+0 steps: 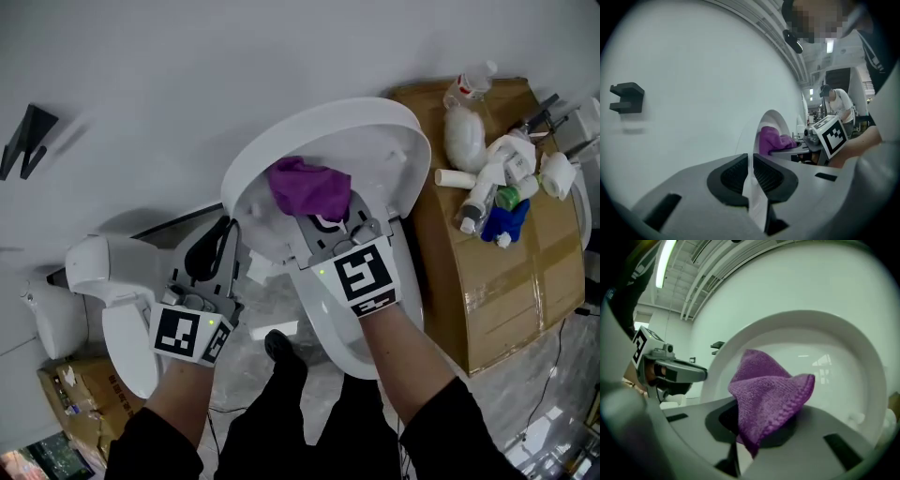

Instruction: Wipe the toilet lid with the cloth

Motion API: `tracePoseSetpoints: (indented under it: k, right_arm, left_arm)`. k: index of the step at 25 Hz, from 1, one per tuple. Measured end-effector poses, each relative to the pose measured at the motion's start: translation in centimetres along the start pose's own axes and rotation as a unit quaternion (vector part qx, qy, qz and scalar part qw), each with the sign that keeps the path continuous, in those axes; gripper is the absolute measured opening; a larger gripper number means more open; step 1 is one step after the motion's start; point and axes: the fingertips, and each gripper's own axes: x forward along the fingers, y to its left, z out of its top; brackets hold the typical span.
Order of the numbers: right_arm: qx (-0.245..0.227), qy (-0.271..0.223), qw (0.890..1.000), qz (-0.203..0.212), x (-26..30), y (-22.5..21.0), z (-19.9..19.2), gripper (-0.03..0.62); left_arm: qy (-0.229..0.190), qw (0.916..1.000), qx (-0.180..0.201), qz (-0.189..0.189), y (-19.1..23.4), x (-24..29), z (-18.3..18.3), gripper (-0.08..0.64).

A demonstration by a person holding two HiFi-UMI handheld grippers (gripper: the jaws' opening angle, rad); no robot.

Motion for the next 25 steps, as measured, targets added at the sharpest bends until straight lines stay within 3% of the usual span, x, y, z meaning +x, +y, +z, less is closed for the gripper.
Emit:
tracePoseSetpoints:
  k: [7, 11, 14, 20, 25]
  right_arm:
    - [0.018, 0.031, 0.994, -0.103, -5.0, -11.2, -4.2, 0.055]
    - [0.021, 0.039, 0.992, -0.116, -6.3, -13.5, -5.6, 0.055]
    - [0.019, 0.04, 0.994, -0.1, -5.5, -11.8, -6.1, 0.055]
    - [0.002, 0.039, 0.999, -0.027, -0.4, -3.1, -6.5, 0.055]
    - [0.02, 0.038, 0.999, 0.005, 2.7, 2.4, -7.4, 0.054]
  left_arm:
    - [0.004, 0.9996, 0.003, 0.026, 0.3, 0.2, 0.0, 0.043]
    - [0.006, 0.9992, 0.005, 0.039, 0.4, 0.2, 0.0, 0.043]
    - [0.001, 0.9992, 0.003, 0.041, 0.3, 0.3, 0.1, 0.043]
    - [-0.002, 0.9997, 0.006, 0.022, 0.1, 0.3, 0.2, 0.043]
    - [-0.01, 0.9999, 0.004, 0.002, 0.3, 0.4, 0.3, 0.043]
